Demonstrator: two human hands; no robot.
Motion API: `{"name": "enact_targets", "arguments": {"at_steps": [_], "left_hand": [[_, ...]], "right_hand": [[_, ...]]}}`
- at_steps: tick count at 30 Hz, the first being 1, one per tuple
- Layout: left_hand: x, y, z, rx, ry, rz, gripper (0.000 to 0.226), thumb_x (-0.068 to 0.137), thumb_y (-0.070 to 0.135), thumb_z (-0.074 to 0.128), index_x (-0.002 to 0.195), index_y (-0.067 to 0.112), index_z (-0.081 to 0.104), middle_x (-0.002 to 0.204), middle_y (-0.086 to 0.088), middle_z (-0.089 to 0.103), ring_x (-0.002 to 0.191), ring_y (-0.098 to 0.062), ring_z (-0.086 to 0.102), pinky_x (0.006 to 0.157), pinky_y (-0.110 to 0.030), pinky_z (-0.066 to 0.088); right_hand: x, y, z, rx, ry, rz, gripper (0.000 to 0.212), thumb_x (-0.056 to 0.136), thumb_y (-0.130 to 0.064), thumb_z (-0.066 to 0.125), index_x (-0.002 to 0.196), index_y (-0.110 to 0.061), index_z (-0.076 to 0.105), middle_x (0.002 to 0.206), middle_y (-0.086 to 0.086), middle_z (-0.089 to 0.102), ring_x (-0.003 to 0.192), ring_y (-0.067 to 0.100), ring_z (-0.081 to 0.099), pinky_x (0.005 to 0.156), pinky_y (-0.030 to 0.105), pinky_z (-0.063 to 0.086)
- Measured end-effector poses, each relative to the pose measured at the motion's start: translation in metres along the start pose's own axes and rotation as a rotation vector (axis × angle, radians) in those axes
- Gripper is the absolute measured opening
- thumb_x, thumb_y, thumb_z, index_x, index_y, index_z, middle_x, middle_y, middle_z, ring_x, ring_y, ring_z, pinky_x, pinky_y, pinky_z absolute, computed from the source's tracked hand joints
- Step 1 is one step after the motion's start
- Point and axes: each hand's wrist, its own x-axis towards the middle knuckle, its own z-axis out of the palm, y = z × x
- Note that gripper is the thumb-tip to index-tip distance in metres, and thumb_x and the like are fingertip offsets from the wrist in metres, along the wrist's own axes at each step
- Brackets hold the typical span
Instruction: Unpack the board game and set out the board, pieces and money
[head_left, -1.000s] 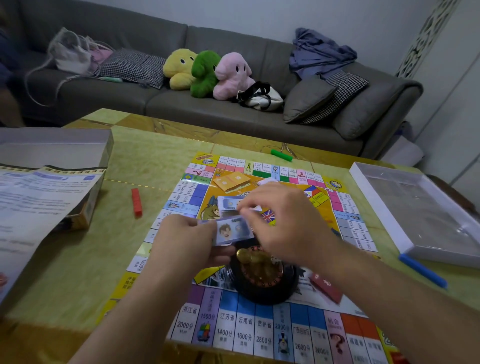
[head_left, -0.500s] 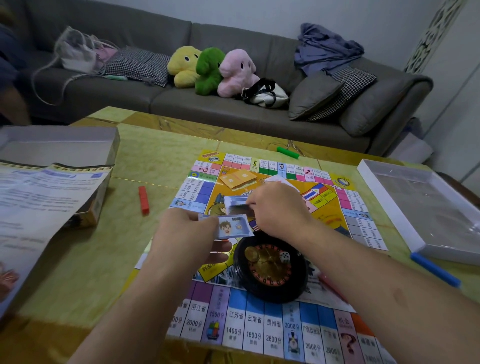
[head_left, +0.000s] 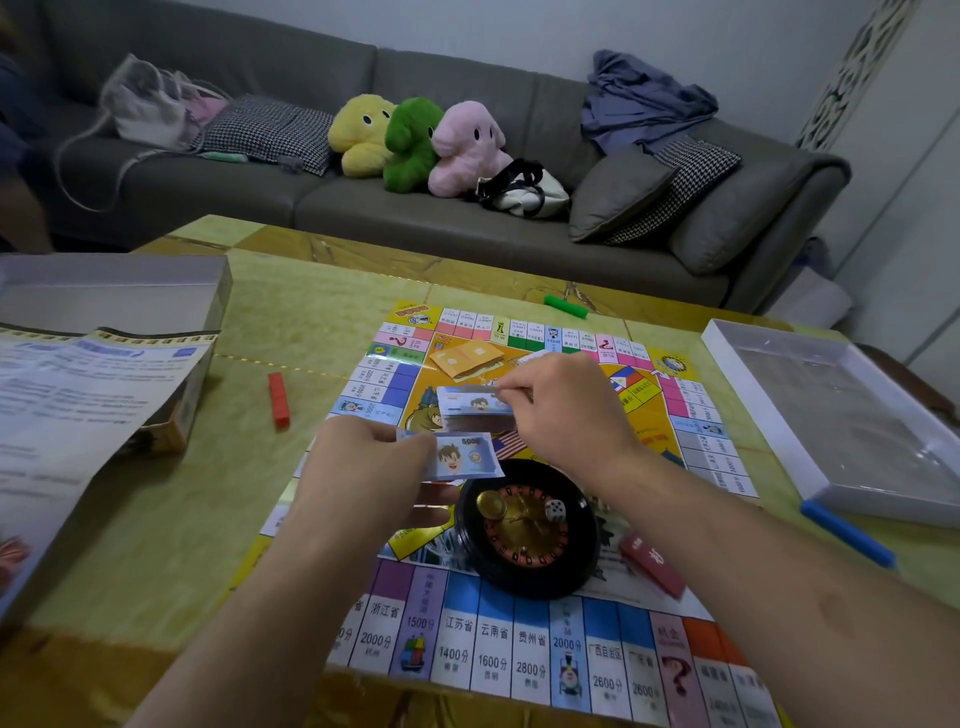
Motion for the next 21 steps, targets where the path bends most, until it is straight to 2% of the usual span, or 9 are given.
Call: {"name": "enact_targets", "arguments": {"at_steps": [6, 9, 11, 15, 17, 19, 21], "left_hand": [[-0.004, -0.002, 0.003, -0.012, -0.009, 0.014, 0.012, 0.098, 0.000, 0.061, 0.090, -0.006, 0.067, 0.061, -0.013, 0.073, 0.061, -0.033, 0.076, 0.060, -0.050, 0.065], [-0.002, -0.003, 0.003, -0.009, -0.012, 0.022, 0.013, 0.098, 0.001, 0.060, 0.089, -0.004, 0.067, 0.056, -0.009, 0.072, 0.061, -0.032, 0.077, 0.061, -0.049, 0.066], [-0.001, -0.003, 0.003, -0.005, -0.010, 0.026, 0.014, 0.099, 0.002, 0.060, 0.088, -0.003, 0.068, 0.058, -0.009, 0.073, 0.063, -0.033, 0.077, 0.063, -0.050, 0.066], [0.002, -0.004, 0.003, 0.000, -0.022, 0.029, 0.013, 0.099, 0.003, 0.061, 0.090, -0.003, 0.069, 0.059, -0.010, 0.074, 0.064, -0.032, 0.077, 0.064, -0.050, 0.066], [0.003, -0.003, 0.003, -0.009, -0.031, 0.018, 0.012, 0.099, 0.003, 0.062, 0.089, -0.003, 0.068, 0.058, -0.010, 0.073, 0.061, -0.032, 0.077, 0.062, -0.047, 0.066], [0.003, -0.003, 0.002, -0.020, -0.037, 0.013, 0.013, 0.099, 0.004, 0.064, 0.088, -0.003, 0.067, 0.060, -0.013, 0.074, 0.062, -0.034, 0.077, 0.062, -0.048, 0.066], [0.000, -0.002, 0.002, -0.054, -0.066, 0.002, 0.014, 0.100, 0.006, 0.065, 0.093, -0.006, 0.066, 0.063, -0.018, 0.074, 0.063, -0.035, 0.077, 0.060, -0.046, 0.066]], "right_hand": [[0.001, 0.001, 0.002, -0.043, 0.089, -0.091, 0.018, 0.098, -0.022, 0.069, 0.103, -0.015, 0.084, 0.097, 0.002, 0.082, 0.090, 0.021, 0.072, 0.077, 0.040, 0.062], [0.006, -0.002, 0.010, -0.161, 0.015, -0.131, 0.023, 0.101, -0.026, 0.061, 0.100, -0.020, 0.084, 0.095, -0.001, 0.080, 0.089, 0.019, 0.067, 0.075, 0.039, 0.059], [0.006, -0.004, 0.015, -0.179, -0.051, -0.092, 0.025, 0.102, -0.029, 0.059, 0.103, -0.026, 0.084, 0.097, -0.003, 0.080, 0.091, 0.019, 0.065, 0.078, 0.039, 0.058], [0.005, -0.007, 0.011, 0.009, -0.198, 0.069, 0.017, 0.099, -0.029, 0.069, 0.106, -0.026, 0.085, 0.102, -0.004, 0.081, 0.095, 0.018, 0.069, 0.086, 0.036, 0.058], [0.002, -0.006, 0.007, 0.059, -0.154, 0.125, 0.017, 0.100, -0.024, 0.069, 0.107, -0.024, 0.084, 0.104, -0.002, 0.081, 0.096, 0.017, 0.069, 0.088, 0.039, 0.060], [-0.001, -0.006, -0.006, 0.117, -0.029, 0.137, 0.018, 0.100, -0.020, 0.069, 0.111, -0.020, 0.083, 0.107, -0.001, 0.081, 0.098, 0.016, 0.071, 0.090, 0.038, 0.060], [-0.011, -0.009, -0.025, 0.169, 0.126, 0.042, 0.016, 0.097, -0.016, 0.073, 0.109, -0.018, 0.084, 0.104, -0.003, 0.082, 0.097, 0.013, 0.074, 0.093, 0.034, 0.058]]}}
